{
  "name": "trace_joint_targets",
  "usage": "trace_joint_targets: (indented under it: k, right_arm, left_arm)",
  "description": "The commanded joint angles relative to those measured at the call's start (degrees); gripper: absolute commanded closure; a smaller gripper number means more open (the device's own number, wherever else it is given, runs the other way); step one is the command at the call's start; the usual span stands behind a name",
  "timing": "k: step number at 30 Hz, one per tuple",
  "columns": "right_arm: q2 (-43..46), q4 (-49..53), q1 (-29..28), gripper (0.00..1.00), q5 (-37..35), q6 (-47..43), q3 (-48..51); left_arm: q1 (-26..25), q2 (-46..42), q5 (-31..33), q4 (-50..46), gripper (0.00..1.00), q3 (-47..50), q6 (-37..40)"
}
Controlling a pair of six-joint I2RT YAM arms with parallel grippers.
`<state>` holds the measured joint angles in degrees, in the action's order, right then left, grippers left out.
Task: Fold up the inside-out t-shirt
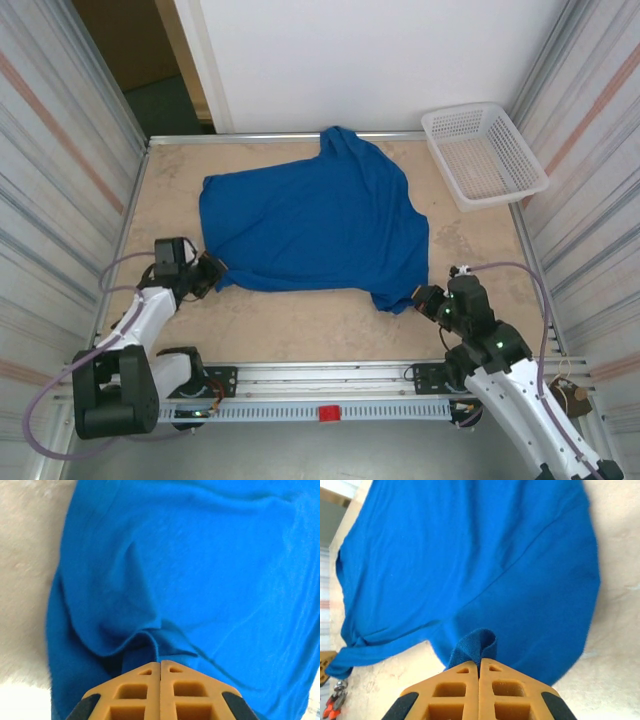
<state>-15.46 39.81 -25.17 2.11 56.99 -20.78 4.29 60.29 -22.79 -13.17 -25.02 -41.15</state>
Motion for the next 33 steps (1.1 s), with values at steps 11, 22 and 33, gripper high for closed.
trace_joint_targets:
  k: [11, 22, 33]
  right_arm:
    - [2.44, 13.05, -0.85, 0.47, -11.33, 2.78, -10.55]
    - [-30.71, -12.05, 0.78, 0.42, -4.93, -9.68, -15.19]
    - [-63.04, -32.48, 8.1, 0.49, 7.07, -9.07, -16.91]
  left_arm:
    - [-0.34, -20.67, 8.68, -19.41, 0.4, -7.57, 3.26]
    - [0.5, 10.79, 11.09, -8.61, 0.31, -29.55, 10.79]
    - [-0.85, 59.03, 21.98, -25.98, 0.43, -79.97, 24.01]
